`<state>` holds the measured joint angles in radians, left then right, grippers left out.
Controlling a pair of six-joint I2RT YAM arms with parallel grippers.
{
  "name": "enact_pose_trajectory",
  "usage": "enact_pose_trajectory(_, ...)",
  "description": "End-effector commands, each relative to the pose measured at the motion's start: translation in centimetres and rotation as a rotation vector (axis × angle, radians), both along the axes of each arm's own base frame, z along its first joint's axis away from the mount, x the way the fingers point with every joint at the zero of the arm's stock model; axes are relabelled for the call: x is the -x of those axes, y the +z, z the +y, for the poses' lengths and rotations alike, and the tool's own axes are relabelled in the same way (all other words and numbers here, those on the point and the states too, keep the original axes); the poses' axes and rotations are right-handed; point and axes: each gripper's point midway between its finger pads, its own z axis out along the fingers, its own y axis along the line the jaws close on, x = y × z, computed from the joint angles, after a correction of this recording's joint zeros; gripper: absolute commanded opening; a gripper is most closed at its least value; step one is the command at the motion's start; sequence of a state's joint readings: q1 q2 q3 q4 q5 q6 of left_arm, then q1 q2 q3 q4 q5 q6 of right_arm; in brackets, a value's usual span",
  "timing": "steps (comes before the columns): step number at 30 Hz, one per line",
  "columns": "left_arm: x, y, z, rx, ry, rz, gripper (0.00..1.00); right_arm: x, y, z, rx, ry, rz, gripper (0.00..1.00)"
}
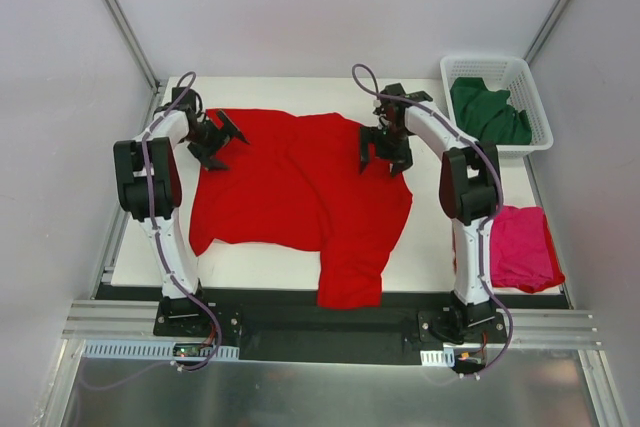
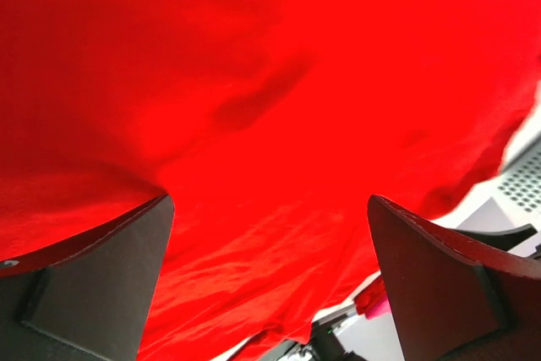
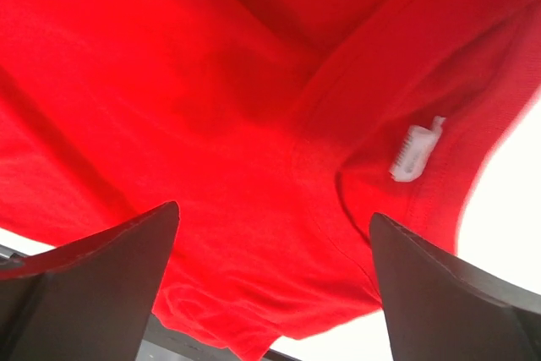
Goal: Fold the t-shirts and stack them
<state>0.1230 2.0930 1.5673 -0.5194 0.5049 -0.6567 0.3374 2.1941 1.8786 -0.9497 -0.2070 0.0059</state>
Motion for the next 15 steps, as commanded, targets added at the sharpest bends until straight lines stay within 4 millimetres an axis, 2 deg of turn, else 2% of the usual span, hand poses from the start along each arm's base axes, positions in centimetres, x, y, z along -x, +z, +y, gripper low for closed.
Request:
enact_pose_trajectory(1, 0.9, -1.3, 0.7, -0.077, -0.016, 0.075, 0.99, 1.7, -1.5, 0.4, 0.015, 0.051, 0.065, 0.98)
enact_pose_trajectory(5, 0.6, -1.8, 0.8, -0.077, -0.017, 0.093, 0.99, 2.0, -2.6, 0.0, 0.046, 0.045, 0.105, 0.99)
enact_pose_trajectory(7, 0.4, -2.4, 0.8, -0.078, -0.017, 0.109, 0.99, 1.5, -2.6, -0.4, 0.076, 0.039, 0.099, 0.99)
enact_pose_trajectory(15, -1.8, -2.4, 0.3, -0.030, -0.001, 0.109, 0.99, 0.7, -3.3, -2.3, 0.179, 0.006, 0.122, 0.99)
